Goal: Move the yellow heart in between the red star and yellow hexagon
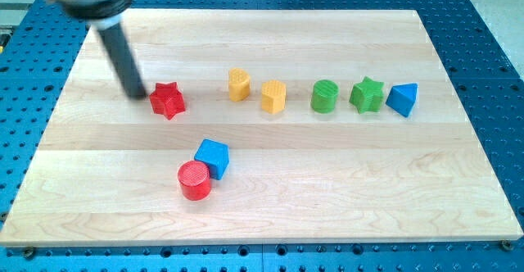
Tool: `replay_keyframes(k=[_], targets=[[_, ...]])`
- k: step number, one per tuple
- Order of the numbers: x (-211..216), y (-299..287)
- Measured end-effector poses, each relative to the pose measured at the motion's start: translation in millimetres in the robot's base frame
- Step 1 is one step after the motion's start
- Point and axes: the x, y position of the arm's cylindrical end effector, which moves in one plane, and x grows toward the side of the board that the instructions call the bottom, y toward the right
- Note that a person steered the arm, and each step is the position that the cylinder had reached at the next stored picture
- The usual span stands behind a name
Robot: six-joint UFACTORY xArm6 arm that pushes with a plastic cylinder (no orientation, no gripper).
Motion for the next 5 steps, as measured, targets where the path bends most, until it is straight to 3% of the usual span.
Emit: replay_keyframes(k=[1,2,3,4,5], targets=[[-27,105],[-16,142],[22,119],[12,105],[16,4]])
